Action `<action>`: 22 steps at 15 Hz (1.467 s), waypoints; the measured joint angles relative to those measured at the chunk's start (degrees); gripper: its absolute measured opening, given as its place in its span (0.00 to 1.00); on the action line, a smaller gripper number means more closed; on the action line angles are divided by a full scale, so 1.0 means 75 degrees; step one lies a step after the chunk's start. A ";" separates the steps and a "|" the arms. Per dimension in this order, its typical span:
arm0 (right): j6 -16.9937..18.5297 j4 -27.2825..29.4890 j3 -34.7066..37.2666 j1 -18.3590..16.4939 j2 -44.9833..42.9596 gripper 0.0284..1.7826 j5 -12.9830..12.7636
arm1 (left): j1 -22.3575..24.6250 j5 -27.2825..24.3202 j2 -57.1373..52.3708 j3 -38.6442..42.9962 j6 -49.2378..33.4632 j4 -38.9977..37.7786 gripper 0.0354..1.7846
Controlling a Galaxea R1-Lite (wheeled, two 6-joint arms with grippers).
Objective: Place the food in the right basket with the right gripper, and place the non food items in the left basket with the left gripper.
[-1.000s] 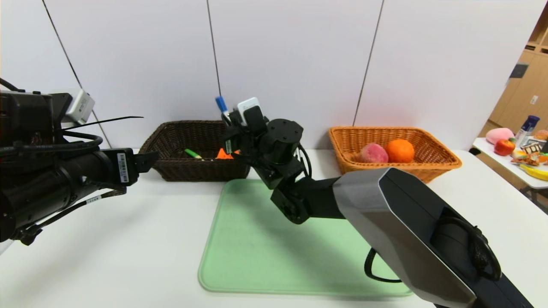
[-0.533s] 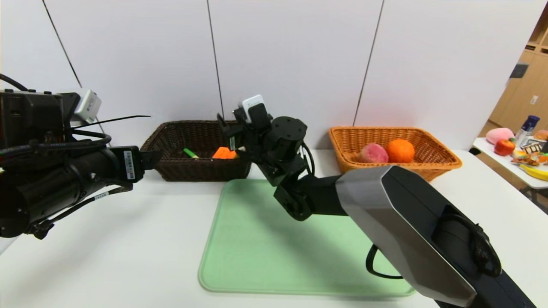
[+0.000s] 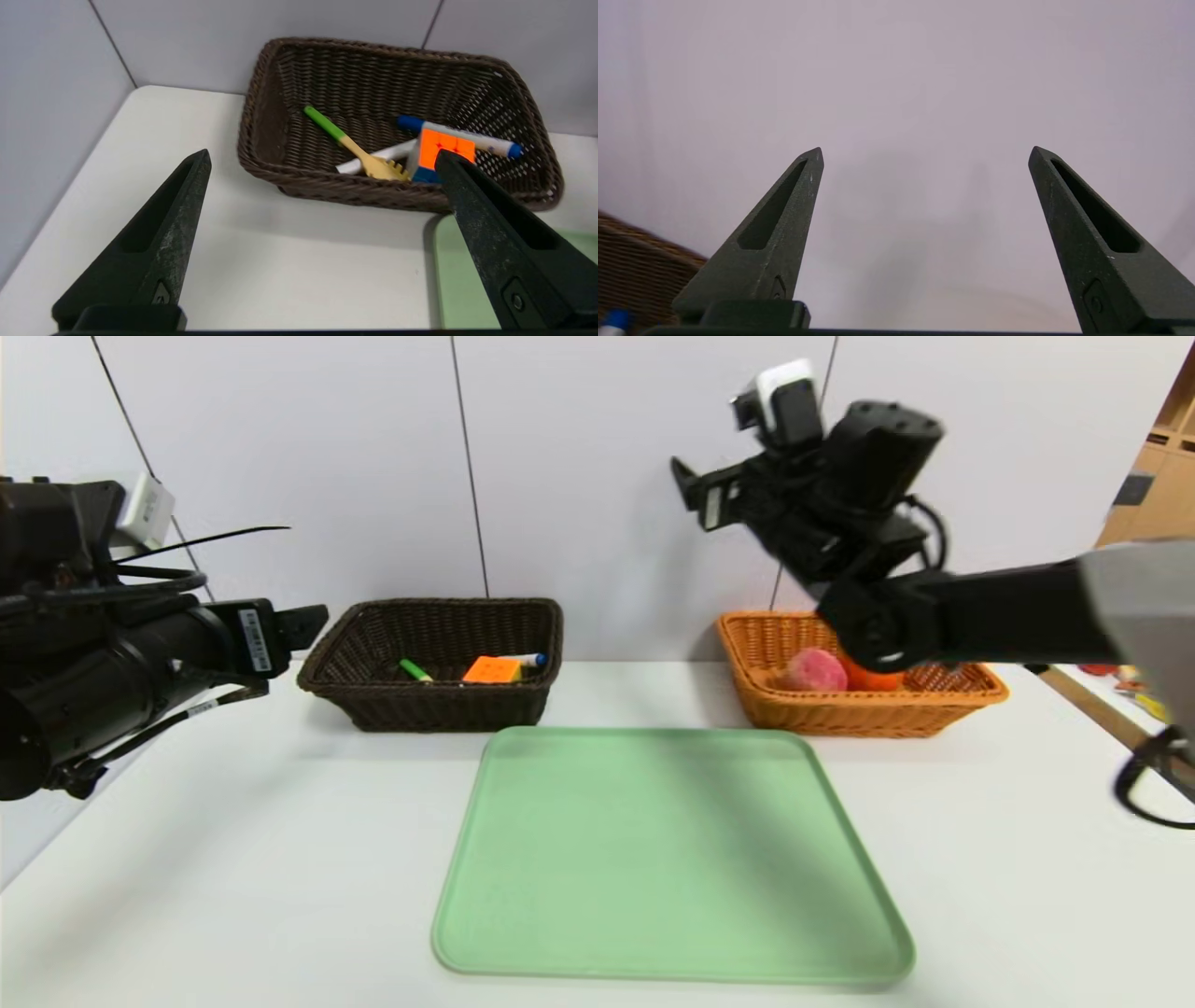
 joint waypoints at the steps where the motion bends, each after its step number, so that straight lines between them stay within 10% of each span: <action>1: -0.0003 0.0541 0.0541 -0.0358 -0.0795 0.87 0.0018 | 0.0137 -0.0049 -0.0169 0.0007 0.0206 0.0054 0.94; 9: 0.1682 0.6593 0.4663 -0.1833 -0.7789 0.93 -0.0294 | 0.0780 -0.0099 -0.2939 0.2267 0.1973 0.0102 0.94; 16: 0.1778 0.7800 0.7880 -0.3014 -1.2243 0.95 0.0249 | 0.1198 -0.0892 -0.5502 0.4512 0.1590 0.0301 0.94; 22: 0.1591 0.9292 0.9320 -0.3298 -1.5311 0.95 0.0800 | 0.1191 -0.1273 -0.7875 0.4969 0.1450 0.2417 0.94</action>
